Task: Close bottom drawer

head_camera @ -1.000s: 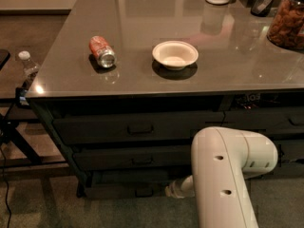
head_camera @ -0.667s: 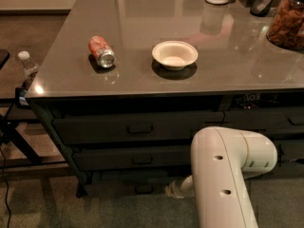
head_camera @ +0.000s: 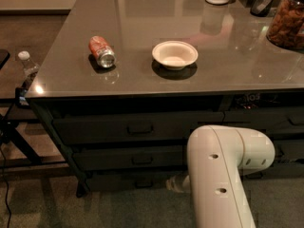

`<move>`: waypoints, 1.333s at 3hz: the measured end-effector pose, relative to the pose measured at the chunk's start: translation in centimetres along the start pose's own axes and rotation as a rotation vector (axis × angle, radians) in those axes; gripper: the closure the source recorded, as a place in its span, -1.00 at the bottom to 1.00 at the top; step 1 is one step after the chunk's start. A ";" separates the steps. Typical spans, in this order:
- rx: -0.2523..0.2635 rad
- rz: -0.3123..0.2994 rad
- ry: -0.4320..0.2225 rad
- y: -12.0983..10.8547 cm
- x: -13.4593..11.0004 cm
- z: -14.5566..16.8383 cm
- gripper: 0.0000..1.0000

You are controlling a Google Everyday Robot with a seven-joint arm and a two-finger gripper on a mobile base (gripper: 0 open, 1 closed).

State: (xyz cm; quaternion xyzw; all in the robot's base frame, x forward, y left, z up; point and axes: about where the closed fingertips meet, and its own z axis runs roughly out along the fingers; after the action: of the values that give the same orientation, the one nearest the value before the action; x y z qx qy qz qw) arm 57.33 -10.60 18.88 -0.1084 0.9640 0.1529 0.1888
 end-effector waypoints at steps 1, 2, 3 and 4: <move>0.014 0.044 -0.039 -0.9 -1.7 0.4 1.00; 0.028 0.057 -0.069 -1.5 -2.8 0.5 1.00; 0.044 0.062 -0.092 -1.9 -2.9 0.6 1.00; 0.044 0.062 -0.092 -1.9 -2.9 0.6 1.00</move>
Offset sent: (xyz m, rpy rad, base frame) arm 0.0800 -0.0207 0.0109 0.0047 -0.1398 -0.1600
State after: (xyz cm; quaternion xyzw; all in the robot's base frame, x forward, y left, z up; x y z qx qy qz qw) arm 60.64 -11.70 19.07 -0.0672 0.9602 0.1423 0.2306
